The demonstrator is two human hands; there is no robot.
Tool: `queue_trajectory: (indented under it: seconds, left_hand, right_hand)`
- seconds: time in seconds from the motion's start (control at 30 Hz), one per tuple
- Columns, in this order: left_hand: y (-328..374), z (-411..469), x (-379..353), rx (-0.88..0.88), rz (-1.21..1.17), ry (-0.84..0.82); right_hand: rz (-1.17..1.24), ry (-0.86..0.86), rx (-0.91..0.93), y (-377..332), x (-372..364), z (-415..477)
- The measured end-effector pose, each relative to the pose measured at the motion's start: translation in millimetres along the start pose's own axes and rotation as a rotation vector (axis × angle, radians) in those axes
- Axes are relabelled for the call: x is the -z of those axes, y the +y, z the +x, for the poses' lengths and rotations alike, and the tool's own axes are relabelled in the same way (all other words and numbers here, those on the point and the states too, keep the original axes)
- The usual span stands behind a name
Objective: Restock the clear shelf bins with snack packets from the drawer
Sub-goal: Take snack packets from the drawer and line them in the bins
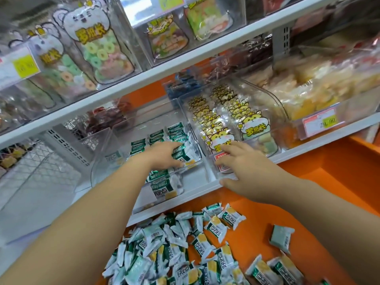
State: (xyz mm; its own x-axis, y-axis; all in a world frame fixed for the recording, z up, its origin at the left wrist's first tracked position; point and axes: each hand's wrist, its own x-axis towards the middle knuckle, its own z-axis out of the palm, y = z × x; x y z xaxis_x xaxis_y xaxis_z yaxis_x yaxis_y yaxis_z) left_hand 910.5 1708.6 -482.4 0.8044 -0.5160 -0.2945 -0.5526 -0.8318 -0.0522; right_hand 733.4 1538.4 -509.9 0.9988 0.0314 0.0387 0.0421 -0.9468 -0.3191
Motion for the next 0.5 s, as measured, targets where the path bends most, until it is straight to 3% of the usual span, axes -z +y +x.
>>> queue_trajectory:
  seconds: [0.27, 0.5]
  left_hand:
    - [11, 15, -19, 0.032, 0.204, 0.054]
    - [-5, 10, -26, -0.026, -0.018, 0.217]
  right_hand:
    - [0.017, -0.01, 0.008, 1, 0, -1]
    - [0.018, -0.013, 0.001, 1, 0, 0]
